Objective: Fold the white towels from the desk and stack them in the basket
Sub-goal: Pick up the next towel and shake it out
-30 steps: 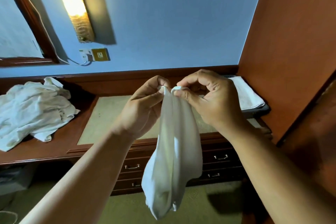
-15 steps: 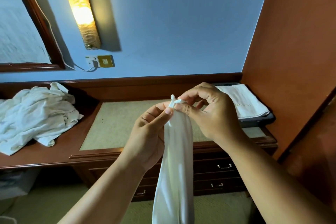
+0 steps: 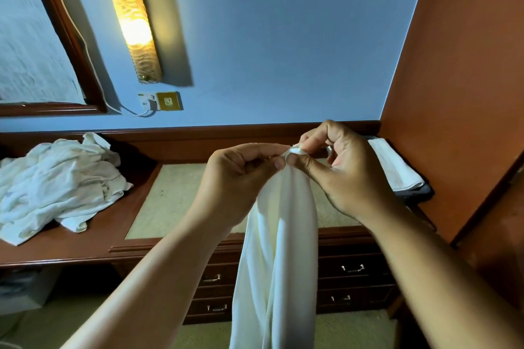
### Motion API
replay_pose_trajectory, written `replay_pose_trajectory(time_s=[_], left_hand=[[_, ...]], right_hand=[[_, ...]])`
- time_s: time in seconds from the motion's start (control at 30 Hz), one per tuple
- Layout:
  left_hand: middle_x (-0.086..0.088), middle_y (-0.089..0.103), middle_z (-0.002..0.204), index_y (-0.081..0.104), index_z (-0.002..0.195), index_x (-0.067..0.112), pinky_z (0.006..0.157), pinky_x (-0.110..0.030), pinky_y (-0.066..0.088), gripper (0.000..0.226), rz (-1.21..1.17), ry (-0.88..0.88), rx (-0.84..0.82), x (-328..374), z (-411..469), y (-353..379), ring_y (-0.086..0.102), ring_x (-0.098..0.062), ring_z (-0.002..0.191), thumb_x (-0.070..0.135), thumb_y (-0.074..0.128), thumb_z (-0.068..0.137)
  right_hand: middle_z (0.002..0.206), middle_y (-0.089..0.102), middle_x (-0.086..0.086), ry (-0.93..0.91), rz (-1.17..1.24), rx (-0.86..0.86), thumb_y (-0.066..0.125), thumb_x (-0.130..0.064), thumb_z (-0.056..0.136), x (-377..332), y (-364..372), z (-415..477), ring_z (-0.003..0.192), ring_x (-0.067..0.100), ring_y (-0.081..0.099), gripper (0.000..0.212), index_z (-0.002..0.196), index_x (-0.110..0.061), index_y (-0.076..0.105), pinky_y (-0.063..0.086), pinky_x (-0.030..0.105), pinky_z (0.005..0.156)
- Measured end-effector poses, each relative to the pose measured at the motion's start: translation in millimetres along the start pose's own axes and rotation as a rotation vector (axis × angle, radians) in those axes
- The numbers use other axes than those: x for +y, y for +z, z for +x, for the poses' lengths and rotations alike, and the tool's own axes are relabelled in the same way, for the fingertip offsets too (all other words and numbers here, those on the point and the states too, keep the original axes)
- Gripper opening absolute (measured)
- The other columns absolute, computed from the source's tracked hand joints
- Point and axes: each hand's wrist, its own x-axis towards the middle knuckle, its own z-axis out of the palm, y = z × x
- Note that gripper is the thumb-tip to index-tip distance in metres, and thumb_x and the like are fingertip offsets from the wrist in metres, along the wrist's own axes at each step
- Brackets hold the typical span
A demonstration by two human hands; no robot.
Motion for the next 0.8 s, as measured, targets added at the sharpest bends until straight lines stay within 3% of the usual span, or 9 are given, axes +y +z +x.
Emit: replay_pose_trajectory(time_s=[0.1, 0.23, 0.3, 0.4, 0.47, 0.6, 0.73, 0.8], left_hand=[[0.003, 0.078, 0.094, 0.079, 0.100, 0.012, 0.083, -0.039, 0.060, 0.016, 0.130, 0.049, 0.034, 0.2, 0.5, 2.5, 0.073, -0.020, 0.089, 0.003, 0.074, 0.087], [0.007, 0.069, 0.079, 0.070, 0.085, 0.020, 0.063, -0.027, 0.052, 0.013, 0.422, 0.087, 0.097, -26.2, 6.8, 0.9, 0.063, -0.014, 0.073, 0.008, 0.076, 0.085], [0.005, 0.064, 0.078, 0.061, 0.080, 0.023, 0.057, -0.021, 0.043, 0.020, 0.625, 0.010, 0.137, -62.4, 11.4, -8.6, 0.058, -0.016, 0.071, 0.006, 0.071, 0.083], [-0.003, 0.058, 0.082, 0.057, 0.079, 0.020, 0.051, -0.021, 0.030, 0.024, 0.816, -0.207, 0.173, -124.3, 7.9, -38.9, 0.051, -0.021, 0.072, -0.004, 0.058, 0.081], [-0.007, 0.056, 0.089, 0.062, 0.085, 0.014, 0.052, -0.023, 0.031, 0.023, 0.917, -0.341, 0.173, -151.1, 0.7, -61.9, 0.049, -0.021, 0.073, -0.006, 0.052, 0.083], [-0.007, 0.047, 0.095, 0.063, 0.095, 0.010, 0.066, -0.034, 0.048, 0.022, 1.036, -0.402, 0.137, -170.0, -6.1, -95.8, 0.054, -0.028, 0.079, -0.006, 0.051, 0.086], [-0.010, 0.043, 0.099, 0.054, 0.104, 0.008, 0.073, -0.040, 0.048, 0.021, 1.165, -0.539, 0.192, -180.5, -26.5, -153.0, 0.052, -0.031, 0.079, -0.004, 0.050, 0.086], [-0.013, 0.046, 0.104, 0.054, 0.108, 0.008, 0.080, -0.045, 0.051, 0.022, 1.218, -0.651, 0.233, -180.9, -43.0, -189.9, 0.055, -0.038, 0.089, 0.004, 0.053, 0.086]], right_hand=[[0.084, 0.064, -0.006, -0.023, 0.017, -0.002, 0.078, -0.025, 0.083, -1.1, 2.2, 1.5, 0.075, 0.017, 0.061, 0.022, 0.082, -0.026, 0.057, 0.045, 0.025, 0.065], [0.081, 0.061, -0.013, -0.090, -0.100, -0.043, 0.074, -0.024, 0.087, -4.9, 3.0, 3.8, 0.070, 0.024, 0.060, 0.019, 0.087, -0.030, 0.057, 0.053, 0.041, 0.065], [0.082, 0.061, -0.013, -0.091, -0.082, -0.017, 0.073, -0.022, 0.087, -5.4, 0.1, 8.9, 0.073, 0.021, 0.061, 0.017, 0.091, -0.031, 0.059, 0.053, 0.039, 0.070], [0.091, 0.065, -0.009, -0.024, -0.173, 0.019, 0.071, -0.018, 0.090, 9.3, -14.2, 23.7, 0.083, 0.012, 0.062, 0.018, 0.105, -0.027, 0.064, 0.049, 0.024, 0.078], [0.095, 0.066, -0.008, 0.061, -0.383, -0.064, 0.069, -0.019, 0.091, 32.7, -23.1, 33.0, 0.090, 0.010, 0.062, 0.022, 0.113, -0.023, 0.067, 0.045, 0.022, 0.080], [0.101, 0.063, 0.000, 0.180, -0.684, -0.234, 0.062, -0.015, 0.094, 91.4, -28.2, 26.2, 0.096, 0.018, 0.060, 0.010, 0.098, -0.016, 0.071, 0.039, 0.027, 0.077], [0.104, 0.064, 0.013, 0.290, -0.800, -0.138, 0.060, -0.014, 0.095, 133.9, -44.4, 13.8, 0.093, 0.029, 0.057, 0.007, 0.088, -0.015, 0.061, 0.036, 0.029, 0.074], [0.109, 0.065, 0.020, 0.391, -0.835, -0.098, 0.060, -0.015, 0.096, 152.8, -54.7, 9.4, 0.097, 0.036, 0.059, 0.008, 0.095, -0.009, 0.065, 0.041, 0.032, 0.076]])
